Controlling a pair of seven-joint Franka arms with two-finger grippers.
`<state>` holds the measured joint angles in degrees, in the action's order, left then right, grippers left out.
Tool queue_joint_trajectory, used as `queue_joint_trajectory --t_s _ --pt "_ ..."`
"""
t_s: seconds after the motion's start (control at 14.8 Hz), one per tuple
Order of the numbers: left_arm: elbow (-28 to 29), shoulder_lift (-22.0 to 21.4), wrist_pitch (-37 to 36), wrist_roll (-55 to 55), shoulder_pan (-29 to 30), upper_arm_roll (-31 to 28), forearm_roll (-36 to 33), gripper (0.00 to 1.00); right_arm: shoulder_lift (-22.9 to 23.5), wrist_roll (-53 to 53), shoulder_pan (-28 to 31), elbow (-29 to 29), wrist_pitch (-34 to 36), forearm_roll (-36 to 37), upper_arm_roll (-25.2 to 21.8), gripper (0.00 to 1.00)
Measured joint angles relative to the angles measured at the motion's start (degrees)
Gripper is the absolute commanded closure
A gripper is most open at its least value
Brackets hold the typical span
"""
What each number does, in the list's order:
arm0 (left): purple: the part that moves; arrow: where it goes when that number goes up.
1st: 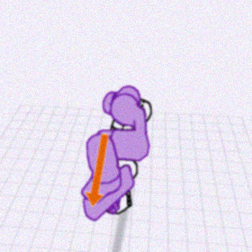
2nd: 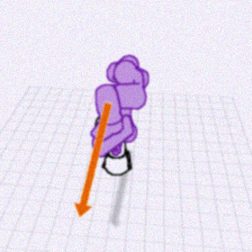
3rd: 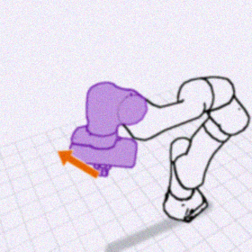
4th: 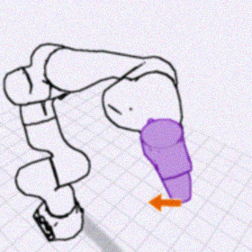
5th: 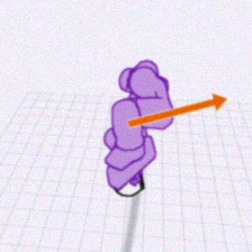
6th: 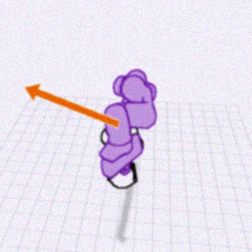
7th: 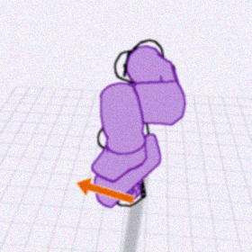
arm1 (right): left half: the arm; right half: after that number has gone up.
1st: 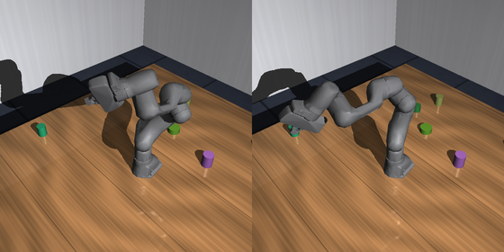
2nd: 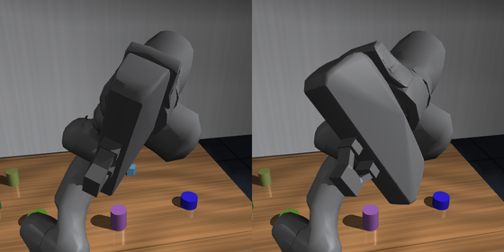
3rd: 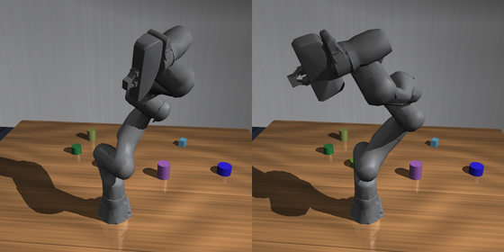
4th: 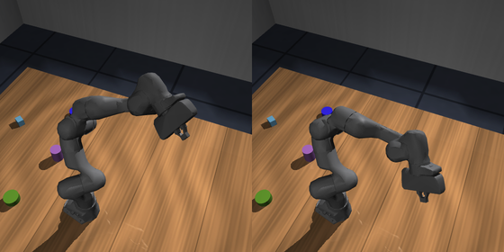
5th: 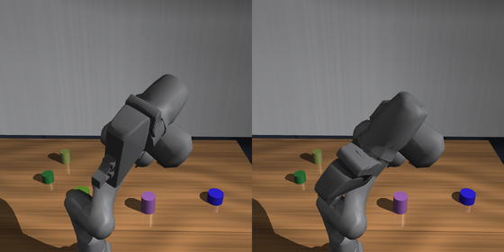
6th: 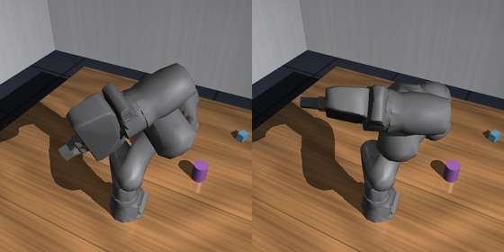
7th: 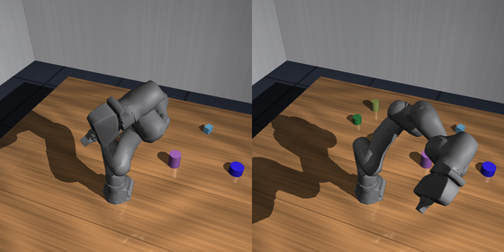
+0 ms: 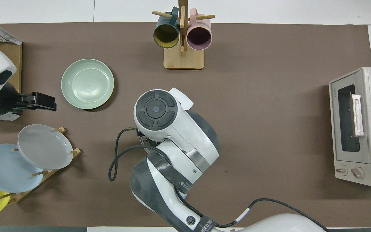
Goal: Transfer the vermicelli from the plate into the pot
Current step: 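Lower the glass lid with the right gripper over the saucepan, then set the glass lid onto the saucepan and open the right gripper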
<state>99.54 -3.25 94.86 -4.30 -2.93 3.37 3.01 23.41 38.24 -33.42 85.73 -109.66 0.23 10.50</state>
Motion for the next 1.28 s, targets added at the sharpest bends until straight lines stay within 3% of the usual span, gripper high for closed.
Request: queue_joint_trajectory --t_s 0.27,0.74,1.28 --pt "-6.93 3.3 -3.69 -0.17 -3.15 -3.66 -0.18 0.0 0.41 0.0 0.07 -0.55 -0.05 0.94 -0.45 0.42" --pt "-7.07 6.27 -3.43 -0.38 -4.23 -4.51 -0.29 0.0 1.45 0.0 0.46 1.23 -2.27 0.94 -0.59 0.42" --pt "-7.85 5.17 -3.87 -2.43 -3.52 -2.56 -0.3 0.0 1.45 0.0 0.92 3.51 -3.72 0.92 -0.6 0.42"
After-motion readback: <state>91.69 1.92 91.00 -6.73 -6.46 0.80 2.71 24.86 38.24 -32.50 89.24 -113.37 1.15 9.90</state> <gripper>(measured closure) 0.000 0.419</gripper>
